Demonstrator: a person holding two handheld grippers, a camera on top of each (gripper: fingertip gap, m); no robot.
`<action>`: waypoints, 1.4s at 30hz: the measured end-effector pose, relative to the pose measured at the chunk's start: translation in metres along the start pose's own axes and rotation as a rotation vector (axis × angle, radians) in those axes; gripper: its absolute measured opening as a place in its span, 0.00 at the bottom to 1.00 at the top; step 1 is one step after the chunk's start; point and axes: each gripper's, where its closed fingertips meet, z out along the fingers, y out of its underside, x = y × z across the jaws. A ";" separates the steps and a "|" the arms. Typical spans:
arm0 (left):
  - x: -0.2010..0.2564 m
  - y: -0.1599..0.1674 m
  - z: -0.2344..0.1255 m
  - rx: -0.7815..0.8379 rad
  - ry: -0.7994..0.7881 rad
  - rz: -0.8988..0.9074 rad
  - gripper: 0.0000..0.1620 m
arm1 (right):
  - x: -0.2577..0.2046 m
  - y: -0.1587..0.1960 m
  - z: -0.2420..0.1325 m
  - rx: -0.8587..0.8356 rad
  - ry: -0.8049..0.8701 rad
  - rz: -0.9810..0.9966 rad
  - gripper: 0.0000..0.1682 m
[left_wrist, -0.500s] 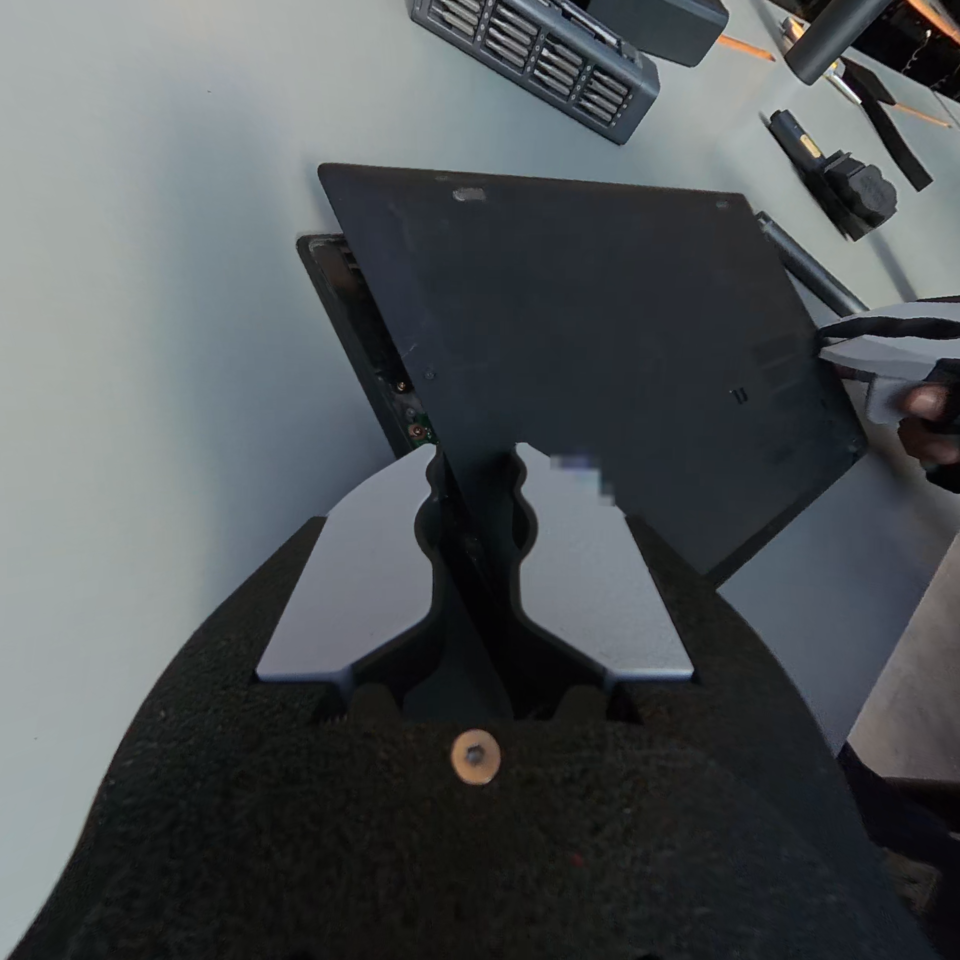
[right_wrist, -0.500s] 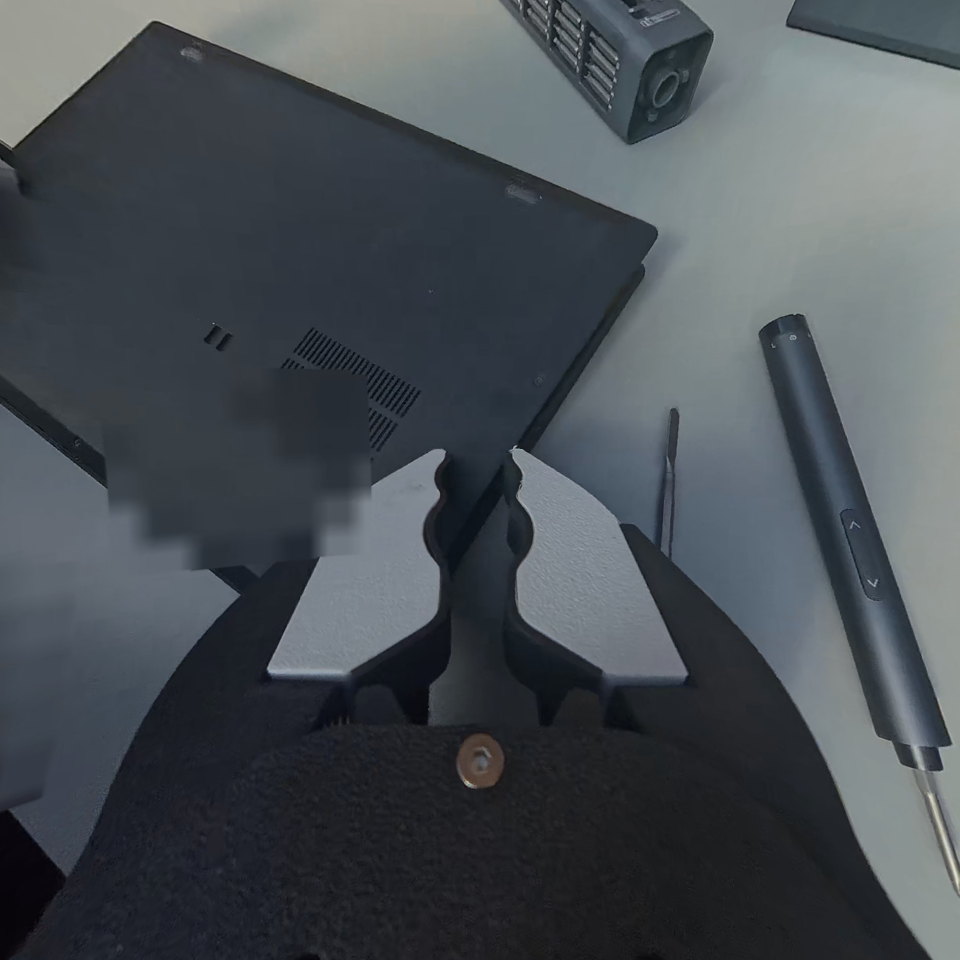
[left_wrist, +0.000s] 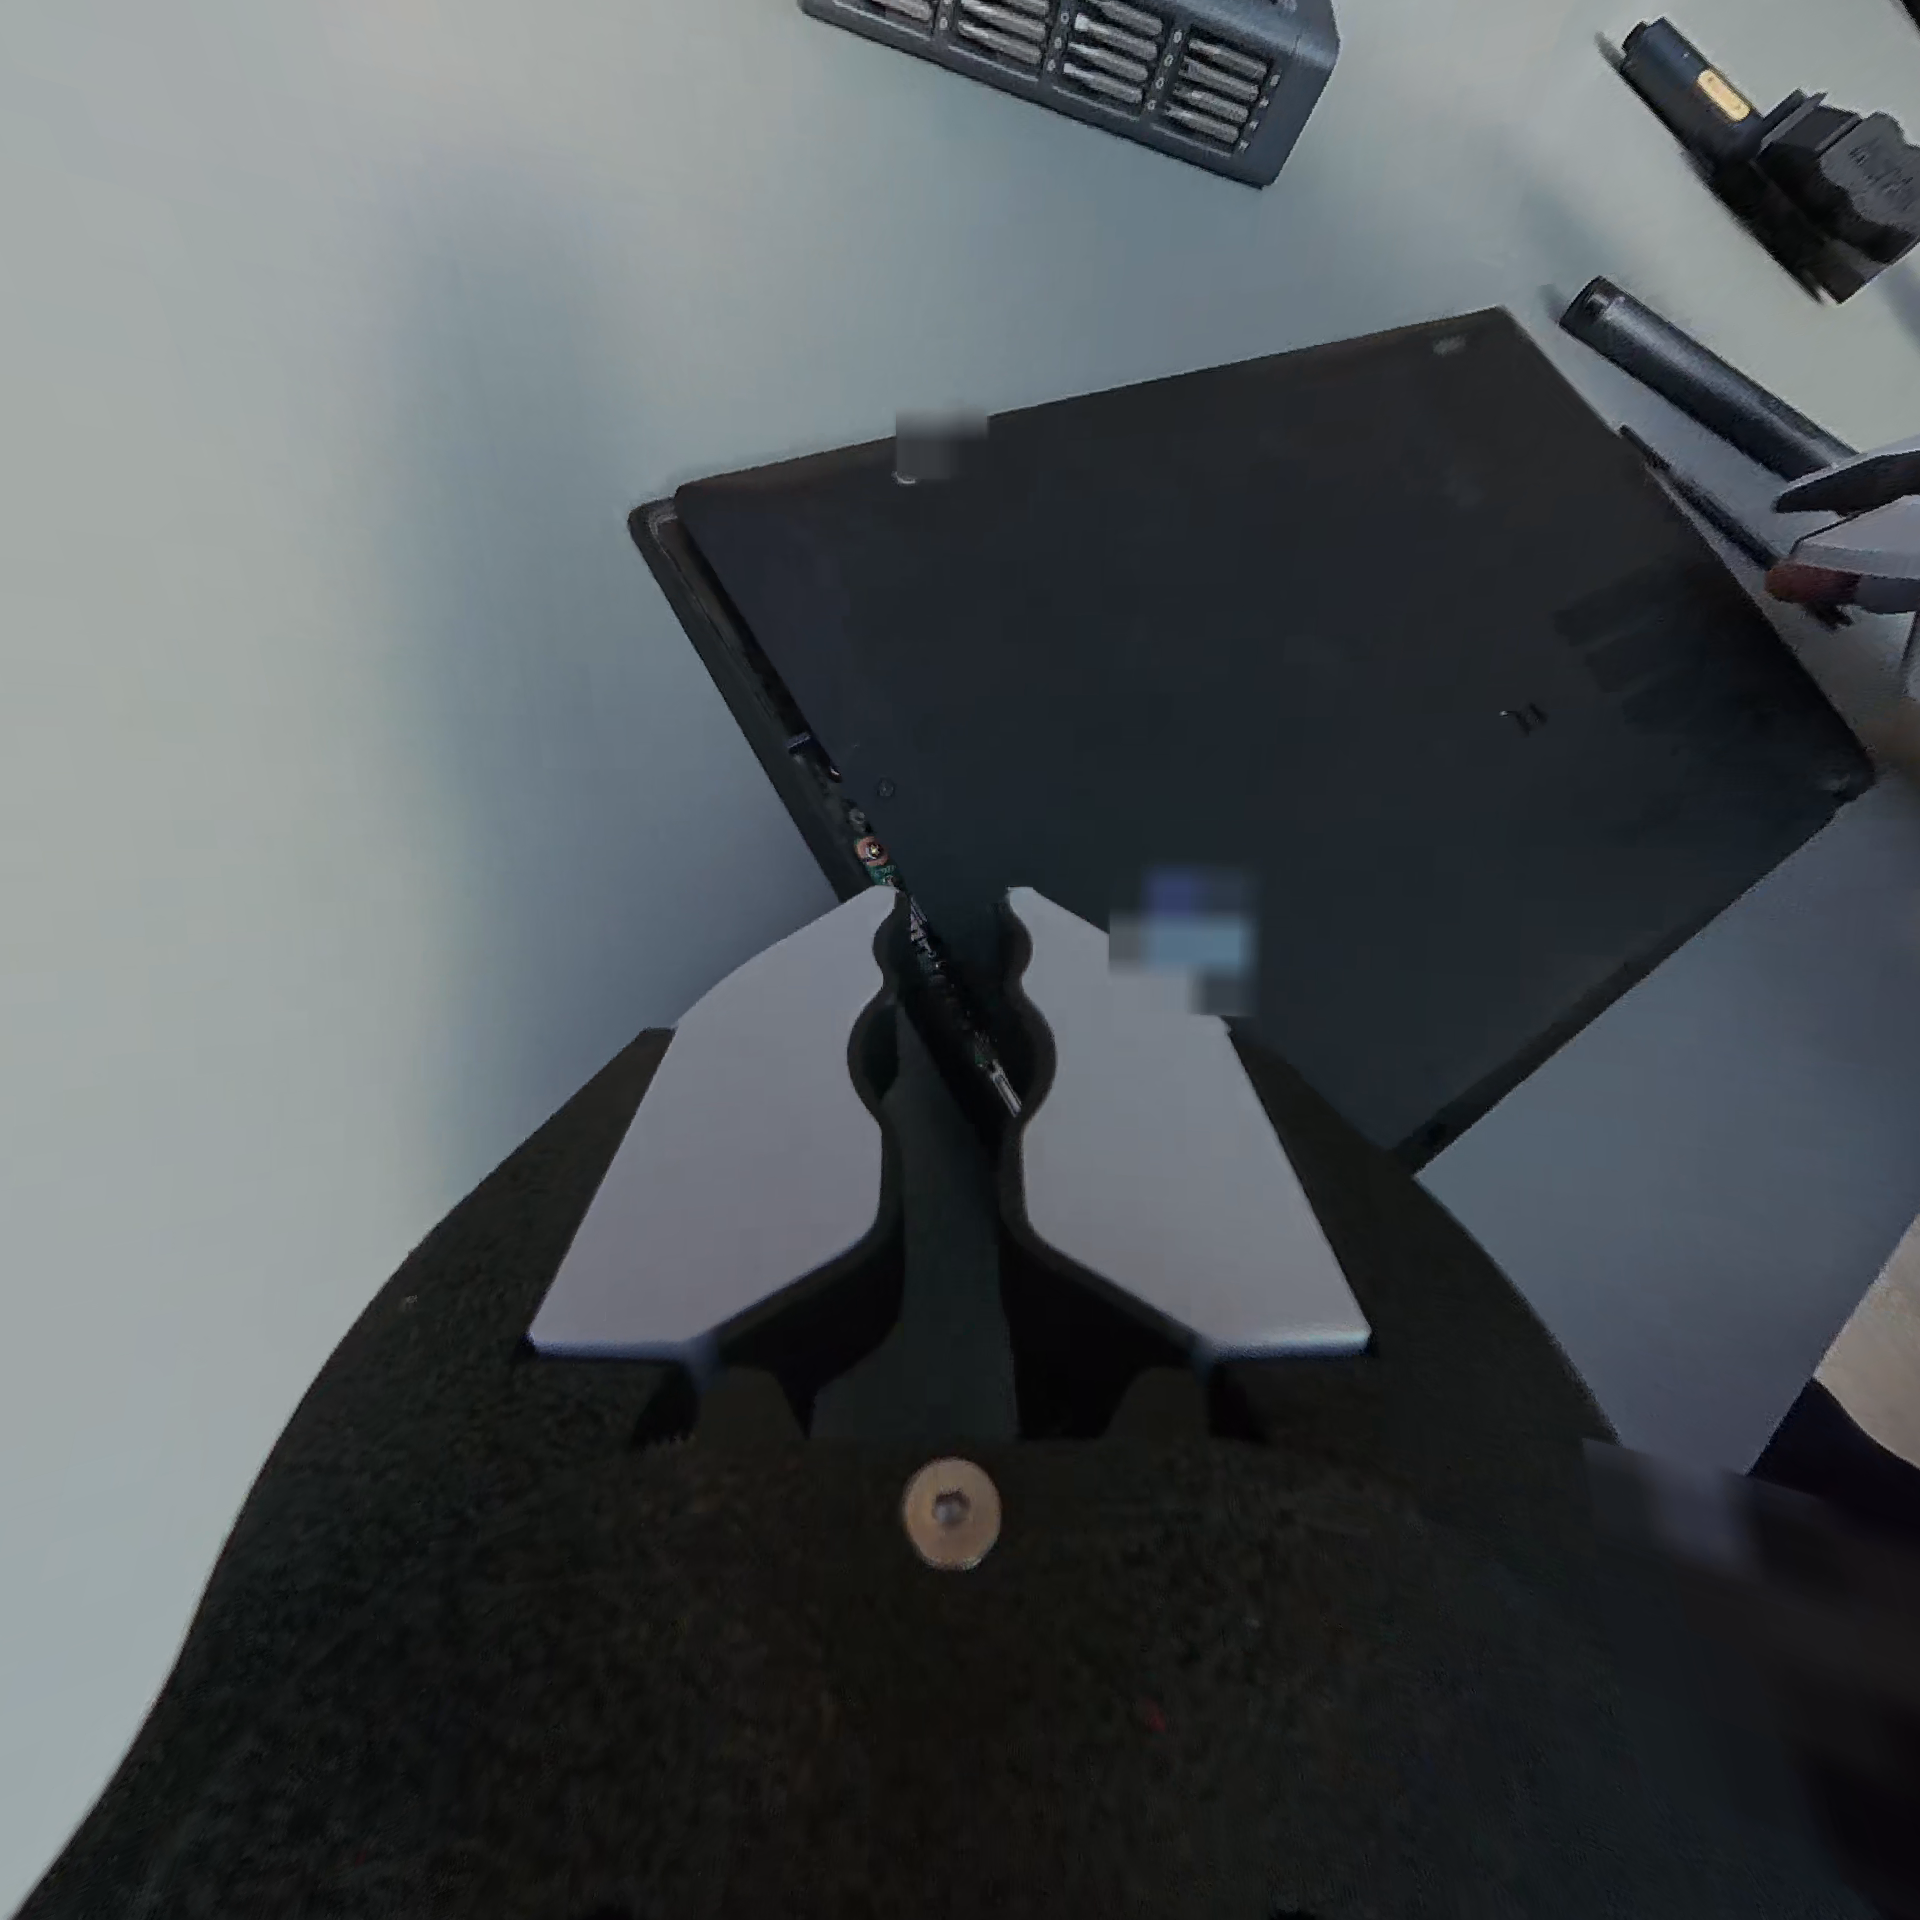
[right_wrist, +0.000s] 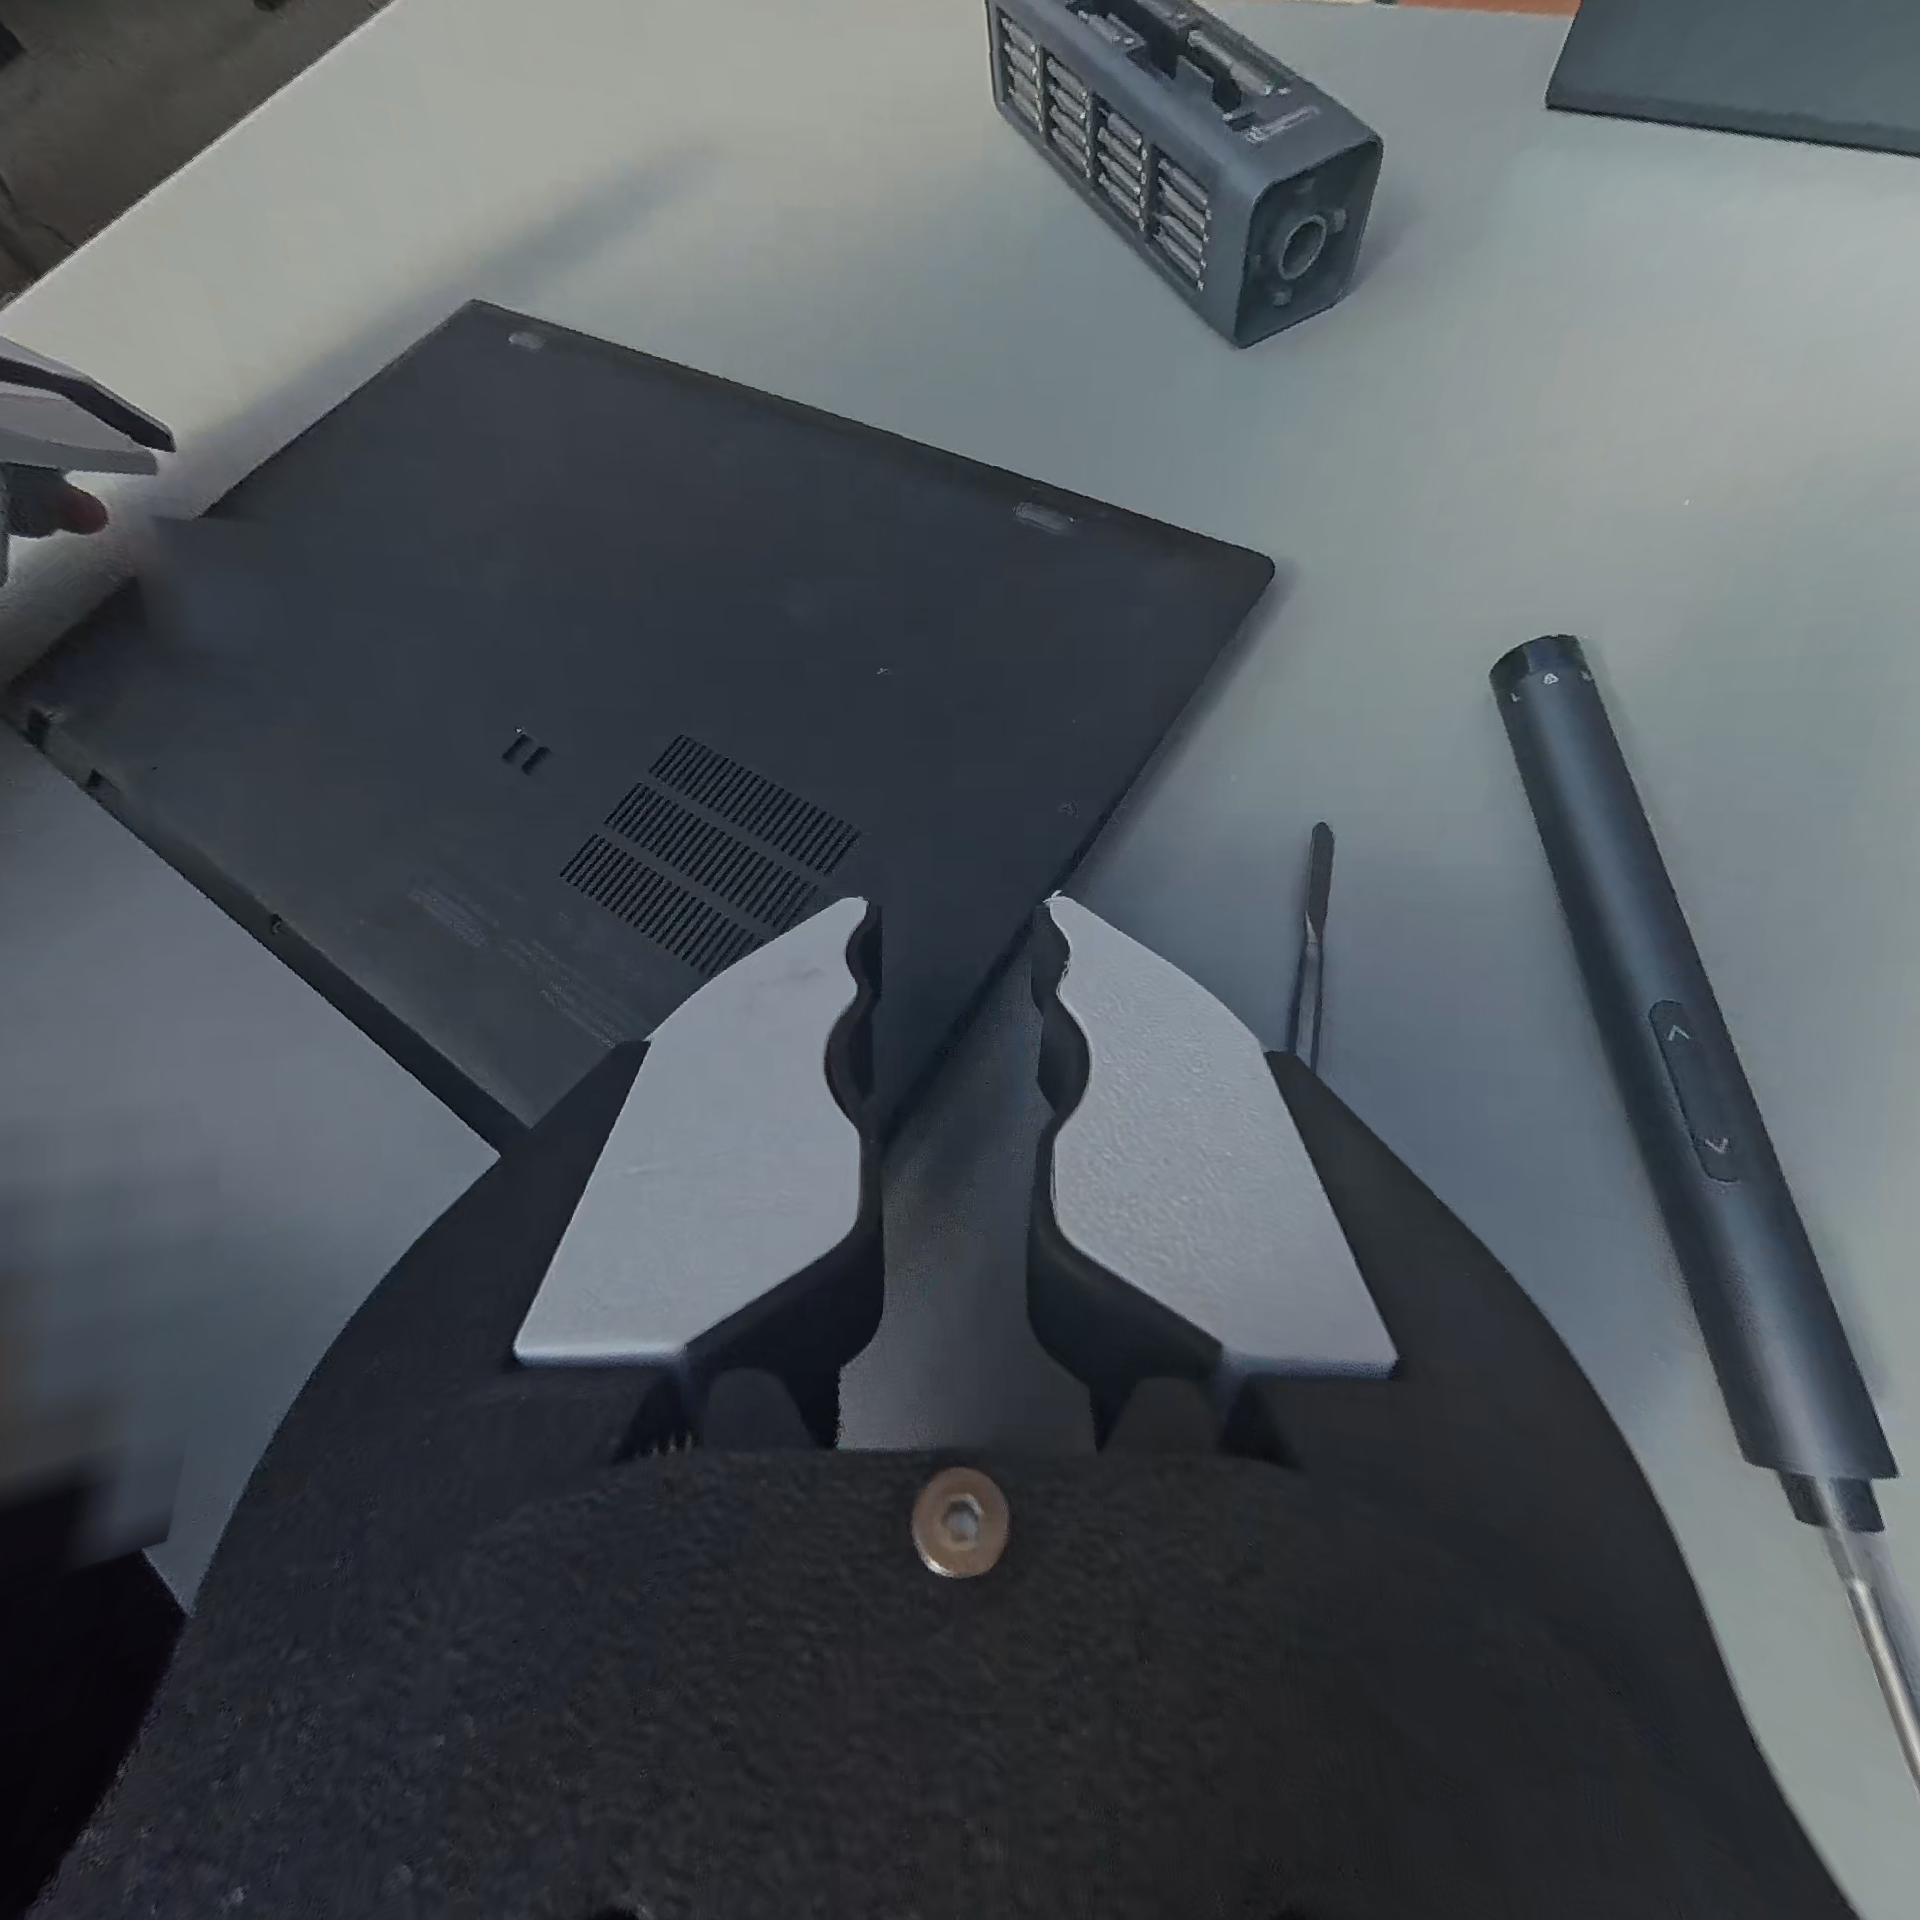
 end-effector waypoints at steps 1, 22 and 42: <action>0.002 -0.003 -0.004 0.022 0.017 0.001 0.10 | 0.004 0.001 -0.004 -0.001 0.008 0.012 0.17; -0.017 -0.002 -0.008 -0.103 0.025 0.314 0.00 | 0.030 0.008 0.009 -0.205 0.100 -0.354 0.01; -0.011 -0.003 0.003 -0.116 0.095 0.225 0.01 | 0.024 0.007 0.007 -0.178 0.000 -0.170 0.02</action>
